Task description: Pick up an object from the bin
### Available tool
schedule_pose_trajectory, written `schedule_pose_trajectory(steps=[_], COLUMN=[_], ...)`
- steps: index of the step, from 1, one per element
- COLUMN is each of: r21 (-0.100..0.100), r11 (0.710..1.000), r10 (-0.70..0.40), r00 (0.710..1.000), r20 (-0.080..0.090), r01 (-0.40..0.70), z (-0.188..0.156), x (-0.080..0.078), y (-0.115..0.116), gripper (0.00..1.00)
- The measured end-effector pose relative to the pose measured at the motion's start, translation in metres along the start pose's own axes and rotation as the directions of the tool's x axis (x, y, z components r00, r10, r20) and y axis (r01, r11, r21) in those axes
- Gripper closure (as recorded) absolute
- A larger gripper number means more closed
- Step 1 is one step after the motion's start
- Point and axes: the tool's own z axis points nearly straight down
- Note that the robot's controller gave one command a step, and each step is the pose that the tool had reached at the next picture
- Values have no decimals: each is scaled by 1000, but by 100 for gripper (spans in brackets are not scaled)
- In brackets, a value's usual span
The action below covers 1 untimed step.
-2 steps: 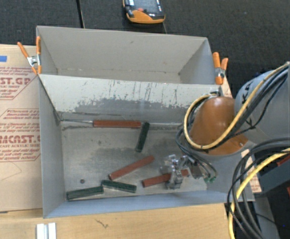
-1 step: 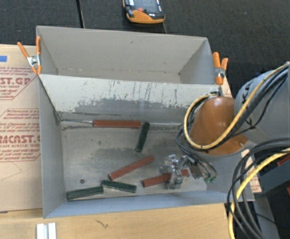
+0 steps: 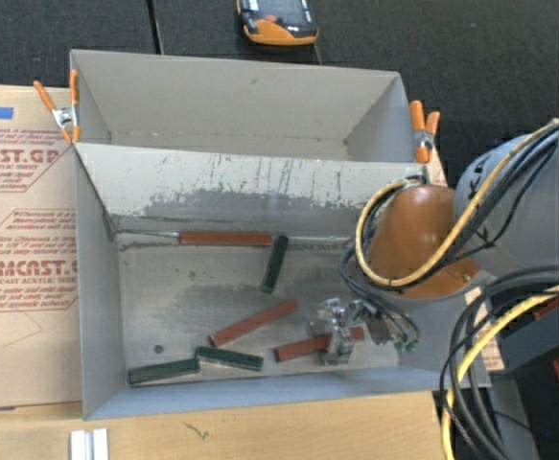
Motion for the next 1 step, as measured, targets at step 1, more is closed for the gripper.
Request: schedule_pose_trajectory(steps=[1], r21=[0], r11=[1000], r10=[0], r00=[1000], r20=[-4], r01=[0], z=[-18], x=[1], y=[0], gripper=[100])
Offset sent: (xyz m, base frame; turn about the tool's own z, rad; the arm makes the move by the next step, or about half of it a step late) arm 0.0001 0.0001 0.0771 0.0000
